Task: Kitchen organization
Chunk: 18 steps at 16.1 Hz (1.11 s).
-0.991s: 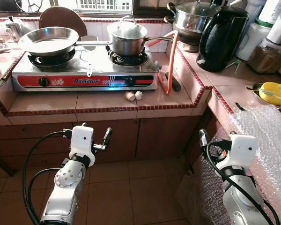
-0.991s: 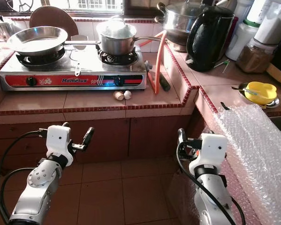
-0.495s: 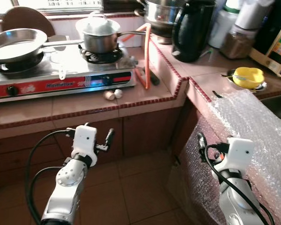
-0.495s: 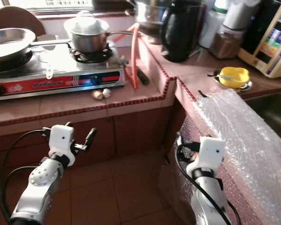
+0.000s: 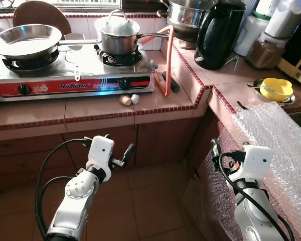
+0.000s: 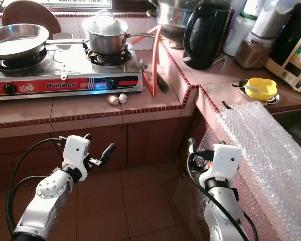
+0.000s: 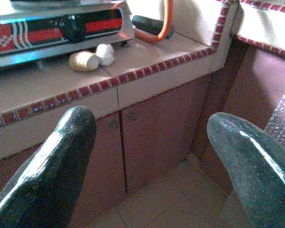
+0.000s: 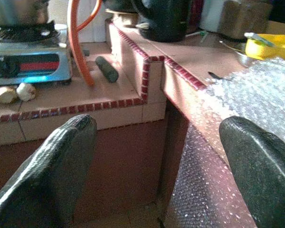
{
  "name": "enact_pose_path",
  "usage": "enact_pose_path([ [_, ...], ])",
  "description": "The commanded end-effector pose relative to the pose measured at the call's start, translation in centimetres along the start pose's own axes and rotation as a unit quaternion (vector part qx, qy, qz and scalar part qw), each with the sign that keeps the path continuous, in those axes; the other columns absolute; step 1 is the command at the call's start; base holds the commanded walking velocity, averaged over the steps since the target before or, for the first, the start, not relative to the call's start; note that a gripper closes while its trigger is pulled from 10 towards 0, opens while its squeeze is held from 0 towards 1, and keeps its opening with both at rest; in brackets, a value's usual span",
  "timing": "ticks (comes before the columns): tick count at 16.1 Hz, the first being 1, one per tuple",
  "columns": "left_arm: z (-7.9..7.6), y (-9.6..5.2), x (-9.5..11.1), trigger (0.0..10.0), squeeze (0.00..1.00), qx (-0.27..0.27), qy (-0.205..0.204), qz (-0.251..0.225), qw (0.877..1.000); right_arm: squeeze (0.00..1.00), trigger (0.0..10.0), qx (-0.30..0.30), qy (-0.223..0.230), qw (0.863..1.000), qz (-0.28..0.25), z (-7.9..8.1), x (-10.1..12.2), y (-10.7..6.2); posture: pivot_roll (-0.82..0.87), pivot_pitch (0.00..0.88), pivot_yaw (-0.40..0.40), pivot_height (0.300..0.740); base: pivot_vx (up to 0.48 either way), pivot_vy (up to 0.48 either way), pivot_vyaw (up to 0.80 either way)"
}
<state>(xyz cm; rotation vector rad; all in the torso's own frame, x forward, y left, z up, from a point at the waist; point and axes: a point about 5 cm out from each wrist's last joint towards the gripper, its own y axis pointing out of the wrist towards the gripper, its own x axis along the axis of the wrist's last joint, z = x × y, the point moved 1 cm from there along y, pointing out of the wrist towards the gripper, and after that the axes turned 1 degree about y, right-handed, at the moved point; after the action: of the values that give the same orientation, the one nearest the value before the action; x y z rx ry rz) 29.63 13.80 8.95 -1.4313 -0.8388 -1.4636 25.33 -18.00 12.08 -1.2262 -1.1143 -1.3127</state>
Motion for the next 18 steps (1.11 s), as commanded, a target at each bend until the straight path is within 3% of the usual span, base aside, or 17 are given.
enact_pose_path([
  [1, -0.4, 0.2, 0.7, 10.0, 0.00, -0.001, -0.001, -0.013, 1.000, 0.00, 10.0, -0.015, -0.007, 1.000, 0.003, -0.7, 0.1, -0.1, 0.14, 0.052, -0.075, 0.740, 0.000, 0.000, 0.00],
  [8, 0.8, -0.4, 0.0, 10.0, 0.00, 0.077, -0.035, -0.006, 0.996, 0.00, 10.0, -0.013, -0.009, 1.000, 0.008, -1.0, 0.0, -0.3, 0.13, 0.050, -0.083, 0.740, 0.000, 0.000, -0.68],
  [16, 0.2, -0.2, -0.2, 10.0, 0.00, 0.024, -0.028, 0.009, 0.999, 0.00, 10.0, -0.011, -0.010, 1.000, 0.003, -0.9, 0.1, -0.1, 0.14, 0.041, -0.071, 0.740, 0.000, 0.000, -0.79],
  [18, -0.1, 0.0, 0.3, 10.0, 0.00, 0.000, -0.009, -0.003, 1.000, 0.00, 10.0, -0.009, -0.006, 1.000, -0.002, -0.6, 0.1, -0.1, 0.14, 0.038, -0.061, 0.740, 0.000, 0.000, -0.78],
])
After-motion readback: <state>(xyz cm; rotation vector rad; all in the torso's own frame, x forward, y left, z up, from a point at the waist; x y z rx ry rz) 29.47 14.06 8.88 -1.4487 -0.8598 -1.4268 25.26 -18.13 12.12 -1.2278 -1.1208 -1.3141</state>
